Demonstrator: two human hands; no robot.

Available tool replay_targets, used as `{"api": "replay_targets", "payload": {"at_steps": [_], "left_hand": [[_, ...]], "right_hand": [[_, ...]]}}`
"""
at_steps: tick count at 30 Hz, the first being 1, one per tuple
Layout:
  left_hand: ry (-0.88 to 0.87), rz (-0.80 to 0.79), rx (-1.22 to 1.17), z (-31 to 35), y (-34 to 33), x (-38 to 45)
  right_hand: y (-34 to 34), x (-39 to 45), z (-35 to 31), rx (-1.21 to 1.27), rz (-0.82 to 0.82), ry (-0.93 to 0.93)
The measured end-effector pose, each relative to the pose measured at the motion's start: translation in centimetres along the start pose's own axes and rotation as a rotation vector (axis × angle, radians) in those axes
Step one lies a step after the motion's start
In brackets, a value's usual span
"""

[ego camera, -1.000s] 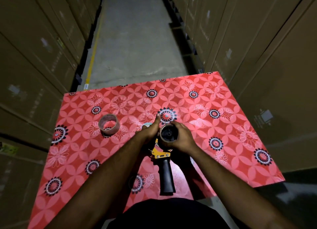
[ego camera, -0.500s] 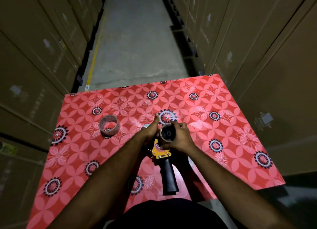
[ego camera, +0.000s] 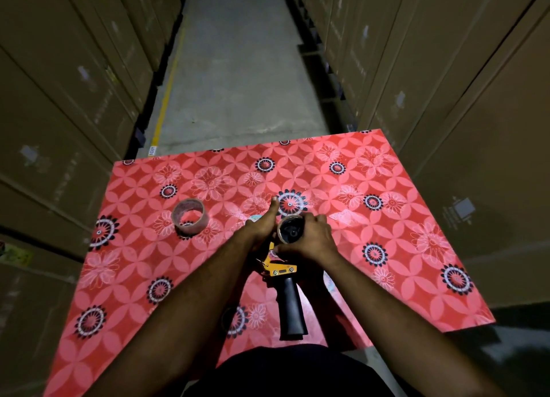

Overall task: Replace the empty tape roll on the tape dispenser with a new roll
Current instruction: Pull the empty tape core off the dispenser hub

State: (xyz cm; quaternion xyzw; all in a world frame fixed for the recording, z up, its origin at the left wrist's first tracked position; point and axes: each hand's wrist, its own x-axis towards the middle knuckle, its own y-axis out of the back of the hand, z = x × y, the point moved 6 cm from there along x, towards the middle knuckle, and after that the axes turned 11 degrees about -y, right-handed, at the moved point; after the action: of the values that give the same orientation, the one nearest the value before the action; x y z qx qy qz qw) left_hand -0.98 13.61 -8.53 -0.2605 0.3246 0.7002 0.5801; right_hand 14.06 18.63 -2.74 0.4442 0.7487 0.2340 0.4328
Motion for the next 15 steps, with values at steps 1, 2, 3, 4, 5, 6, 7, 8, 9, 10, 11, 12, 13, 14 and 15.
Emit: {"api": "replay_targets", "payload": {"at_steps": [1,2,3,4,5,6,7,8,9,10,11,12,13,14,15], "left_hand": [[0.033,0.023,0.016,-0.5,0.2,0.7],[0.058,0.023,0.037,-1.4,0.4,1.6],[0.074,0.039,0.046,-2.0,0.5,2.5],[0.077,0.038,0.024,-2.8,0.5,4.0],[0.067,0.039,-0.001,-3.6,0.3,5.6],[0.088,0.038,-0.083,-5.0,0.6,8.3],[0.124,0.02,-0.098,-5.3,0.6,8.4],[0.15,-0.011,-0.074,-5.4,0.6,8.1],[0.128,-0.008,-0.063,-5.2,0.6,8.5],[0.085,-0.032,-0.045,-4.4,0.4,7.6],[0.058,-0.04,-0.051,-3.3,0.2,5.9],[0.034,-0.029,-0.029,-2.4,0.2,4.7],[0.017,-0.035,-0.027,-2.4,0.3,5.0],[0.012,-0.027,-0.07,-2.4,0.3,5.3],[0.041,-0.012,-0.064,-2.6,0.5,4.7]], "right_hand": [[0.1,0.0,0.1,0.009,0.02,-0.012],[0.2,0.0,0.1,0.03,0.029,0.002],[0.2,0.1,0.2,0.051,0.028,0.031],[0.3,0.3,0.3,0.064,0.02,0.065],[0.5,0.4,0.5,0.077,0.01,0.099],[0.6,0.6,0.7,0.09,-0.002,0.127],[0.6,0.8,0.8,0.103,-0.011,0.149],[0.7,0.7,0.8,0.106,-0.018,0.166],[0.5,0.6,0.7,0.099,-0.025,0.171],[0.3,0.5,0.6,0.084,-0.029,0.158],[0.0,0.3,0.5,0.071,-0.021,0.134],[-0.1,0.2,0.4,0.059,-0.001,0.106],[-0.1,0.1,0.4,0.054,0.028,0.092],[0.0,0.1,0.3,0.064,0.049,0.09],[0.1,0.2,0.3,0.084,0.054,0.103]]}}
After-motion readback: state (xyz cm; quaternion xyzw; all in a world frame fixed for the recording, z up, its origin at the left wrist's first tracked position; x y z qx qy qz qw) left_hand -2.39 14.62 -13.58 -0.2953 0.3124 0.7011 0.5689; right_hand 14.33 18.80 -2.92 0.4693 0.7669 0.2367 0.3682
